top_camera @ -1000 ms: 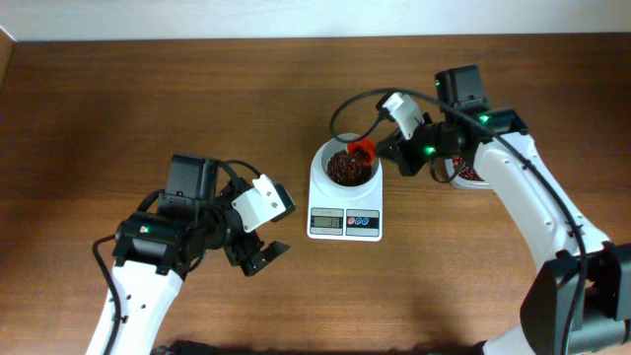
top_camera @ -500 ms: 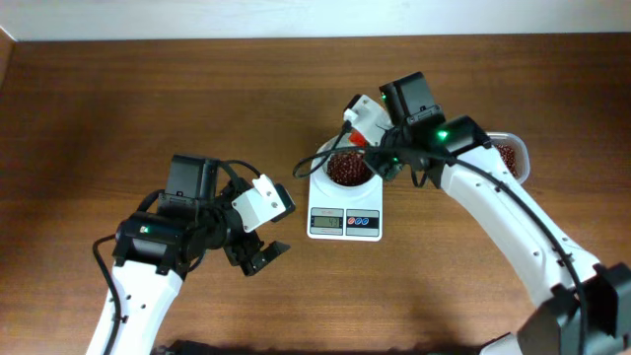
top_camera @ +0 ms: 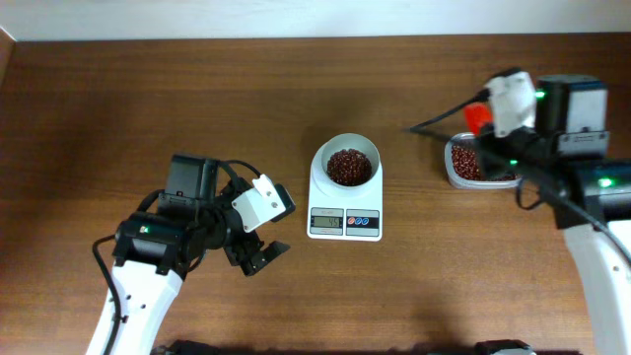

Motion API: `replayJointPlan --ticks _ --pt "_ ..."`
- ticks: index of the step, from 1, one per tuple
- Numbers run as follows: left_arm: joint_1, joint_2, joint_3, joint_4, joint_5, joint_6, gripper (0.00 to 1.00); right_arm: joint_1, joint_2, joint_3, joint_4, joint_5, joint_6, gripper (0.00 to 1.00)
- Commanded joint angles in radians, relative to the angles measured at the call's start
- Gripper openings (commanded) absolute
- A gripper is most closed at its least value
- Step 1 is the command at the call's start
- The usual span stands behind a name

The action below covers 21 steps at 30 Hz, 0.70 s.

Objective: Scoop and weigh 50g on scale
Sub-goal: 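Tip the scoop to pour more beans into the bowl, then return the orange scoop to the bean tub and scoop beans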

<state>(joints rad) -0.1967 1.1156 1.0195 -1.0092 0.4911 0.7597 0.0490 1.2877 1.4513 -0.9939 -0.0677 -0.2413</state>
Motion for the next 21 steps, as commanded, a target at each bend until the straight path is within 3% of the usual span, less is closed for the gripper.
replayJointPlan --ticks 1,6,11,21 --pt "0.004 -0.002 0.016 0.001 0.017 0.013 0.99 -0.099 0.064 0.011 -0.042 0.002 0.014 0.04" --pt "0.004 -0.002 0.016 0.001 0.017 0.013 0.99 -0.175 0.264 0.011 -0.066 0.046 0.015 0.04" --pt "0.004 -0.002 0.016 0.001 0.017 0.013 0.99 -0.175 0.444 0.011 -0.047 0.227 0.126 0.04" --pt "0.004 -0.002 0.016 0.001 0.017 0.013 0.99 -0.176 0.508 -0.019 0.014 0.290 0.149 0.04"
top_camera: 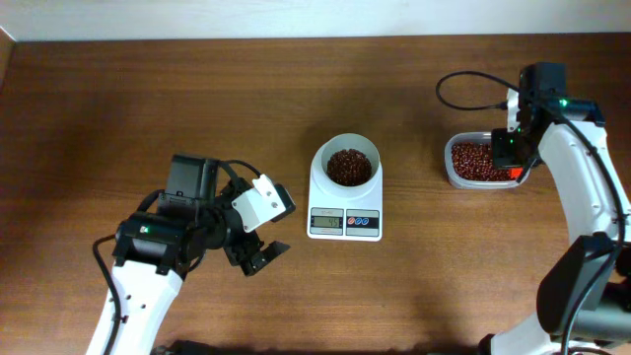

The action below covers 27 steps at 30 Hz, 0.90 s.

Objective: Scoop and weigh 50g on scale
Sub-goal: 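Return the orange scoop to the bean tub and scoop beans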

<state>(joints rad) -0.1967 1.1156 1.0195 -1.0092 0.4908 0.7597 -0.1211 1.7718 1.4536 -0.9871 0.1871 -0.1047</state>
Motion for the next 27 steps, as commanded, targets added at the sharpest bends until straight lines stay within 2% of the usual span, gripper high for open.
replayJointPlan --ticks 1,11,17,20,22,27 --pt "0.004 -0.002 0.016 0.001 0.018 0.013 0.99 -0.006 0.027 -0.032 0.011 0.031 0.013 0.04" --pt "0.004 -0.002 0.016 0.001 0.018 0.013 0.99 -0.018 0.051 -0.053 0.016 -0.312 0.012 0.04" --pt "0.004 -0.002 0.016 0.001 0.018 0.013 0.99 -0.143 0.057 -0.055 0.011 -0.588 0.012 0.04" --pt "0.004 -0.002 0.016 0.001 0.018 0.013 0.99 -0.205 0.084 -0.060 -0.004 -0.651 0.007 0.04" --pt "0.004 -0.002 0.016 0.001 0.018 0.013 0.99 -0.232 0.127 -0.073 0.000 -0.747 -0.033 0.04" --pt "0.004 -0.002 0.016 0.001 0.018 0.013 0.99 -0.261 0.171 -0.074 0.000 -0.801 -0.045 0.04"
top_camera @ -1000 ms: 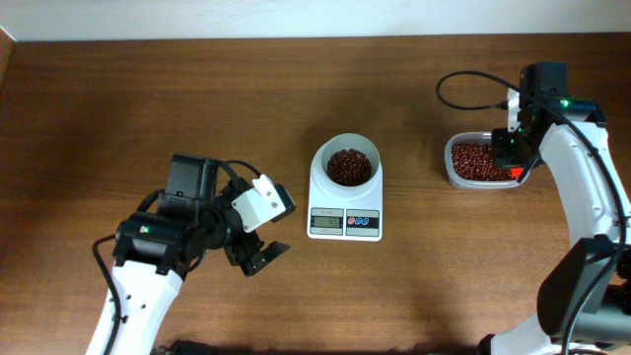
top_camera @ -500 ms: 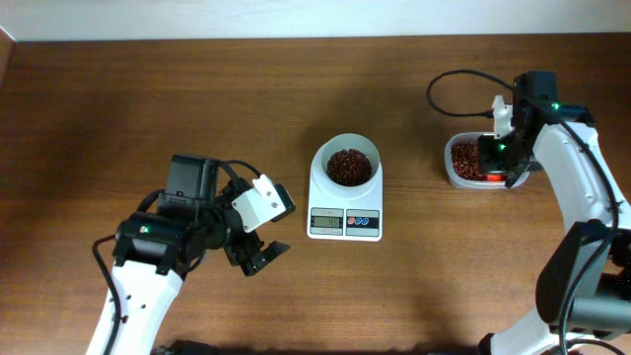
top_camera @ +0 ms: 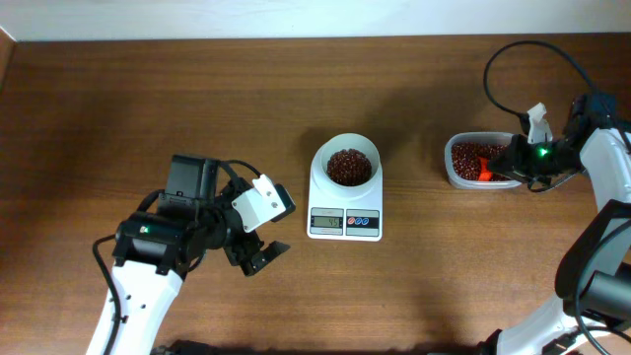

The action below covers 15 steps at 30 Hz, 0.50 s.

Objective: Scoop and weigh 50g on scale
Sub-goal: 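Return the orange scoop to the bean tub and scoop beans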

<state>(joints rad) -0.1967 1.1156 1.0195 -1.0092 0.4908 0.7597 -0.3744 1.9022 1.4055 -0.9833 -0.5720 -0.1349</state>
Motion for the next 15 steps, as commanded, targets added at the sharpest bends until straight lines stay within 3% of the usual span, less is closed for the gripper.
replayJointPlan --ticks 1,15 --pt "0.004 -0.002 0.016 0.001 0.018 0.013 0.99 -0.017 0.040 -0.026 -0.005 -0.059 -0.015 0.04" --pt "0.004 -0.002 0.016 0.001 0.018 0.013 0.99 -0.183 0.040 -0.027 -0.024 -0.291 -0.079 0.04"
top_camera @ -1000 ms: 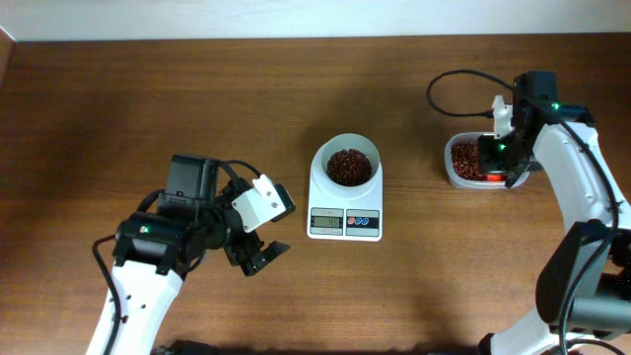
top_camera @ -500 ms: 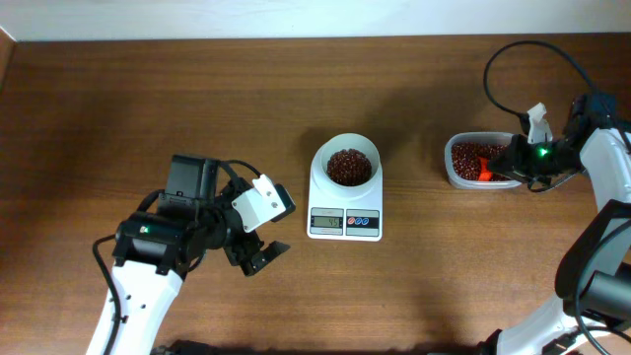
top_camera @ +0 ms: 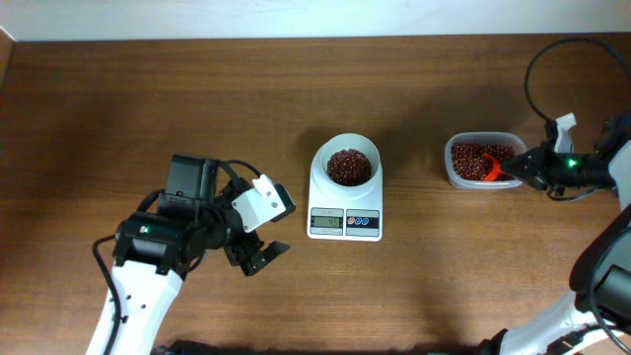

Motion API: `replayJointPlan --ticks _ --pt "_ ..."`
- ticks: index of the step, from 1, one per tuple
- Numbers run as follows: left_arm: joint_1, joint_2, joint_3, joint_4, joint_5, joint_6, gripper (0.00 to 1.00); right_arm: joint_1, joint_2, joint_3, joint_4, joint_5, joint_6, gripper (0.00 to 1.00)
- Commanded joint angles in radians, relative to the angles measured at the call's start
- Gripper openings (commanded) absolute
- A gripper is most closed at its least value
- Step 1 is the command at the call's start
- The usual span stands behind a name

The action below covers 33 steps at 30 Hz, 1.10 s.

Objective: Scoop and weigh 50g on scale
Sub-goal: 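Return the orange scoop to the bean tub and scoop beans, then carry the filled scoop with the right gripper over the white bowl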

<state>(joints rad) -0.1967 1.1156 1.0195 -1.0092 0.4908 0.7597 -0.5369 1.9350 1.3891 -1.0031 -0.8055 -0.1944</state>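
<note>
The white scale (top_camera: 345, 219) sits mid-table with a white cup of red beans (top_camera: 348, 165) on its platform. To its right is a clear container of beans (top_camera: 471, 158). A red scoop (top_camera: 490, 168) lies in that container, its handle pointing right over the rim. My right gripper (top_camera: 527, 166) reaches in from the right, with its fingertips at the handle's end. Whether it still grips the handle is too small to tell. My left gripper (top_camera: 264, 254) hangs open over bare table, left of the scale and holding nothing.
The scale's display and buttons (top_camera: 345, 223) face the front edge. A black cable (top_camera: 552, 59) loops above the right arm near the table's far right edge. The back wall edge runs along the top.
My right gripper has drawn back to the right, from over the container's right rim to just outside it. The scoop's handle now shows. The left arm has not moved.
The right arm first stood over the bean container with the red scoop at its far rim. Then its gripper was over the container's right side with the scoop low among the beans. Now it is outside the rim with the scoop resting inside. The left arm stayed still throughout.
</note>
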Motion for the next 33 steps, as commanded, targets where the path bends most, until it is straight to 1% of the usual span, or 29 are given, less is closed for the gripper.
replayJointPlan --ticks 1,3,9,10,14,18,27,31,33 --pt "0.004 -0.002 0.016 0.001 0.018 0.013 0.99 -0.027 0.007 -0.010 -0.005 -0.060 -0.019 0.04" --pt "0.004 -0.002 0.016 0.001 0.018 0.013 0.99 -0.047 0.007 -0.010 -0.024 -0.096 -0.064 0.04" --pt "0.004 -0.002 0.016 0.001 0.018 0.013 0.99 -0.109 0.007 -0.010 -0.049 -0.167 -0.068 0.04" --pt "0.004 -0.002 0.016 0.001 0.018 0.013 0.99 -0.119 0.007 -0.010 -0.059 -0.190 -0.092 0.04" --pt "0.004 -0.002 0.016 0.001 0.018 0.013 0.99 -0.150 0.007 -0.010 -0.090 -0.225 -0.098 0.04" --pt "0.004 -0.002 0.016 0.001 0.018 0.013 0.99 -0.173 0.007 -0.010 -0.113 -0.312 -0.098 0.04" --pt "0.004 -0.002 0.016 0.001 0.018 0.013 0.99 -0.159 0.007 -0.010 -0.161 -0.470 -0.098 0.04" --pt "0.004 -0.002 0.016 0.001 0.018 0.013 0.99 -0.097 0.007 -0.010 -0.161 -0.548 -0.098 0.04" --pt "0.004 -0.002 0.016 0.001 0.018 0.013 0.99 -0.039 0.007 -0.010 -0.161 -0.576 -0.097 0.04"
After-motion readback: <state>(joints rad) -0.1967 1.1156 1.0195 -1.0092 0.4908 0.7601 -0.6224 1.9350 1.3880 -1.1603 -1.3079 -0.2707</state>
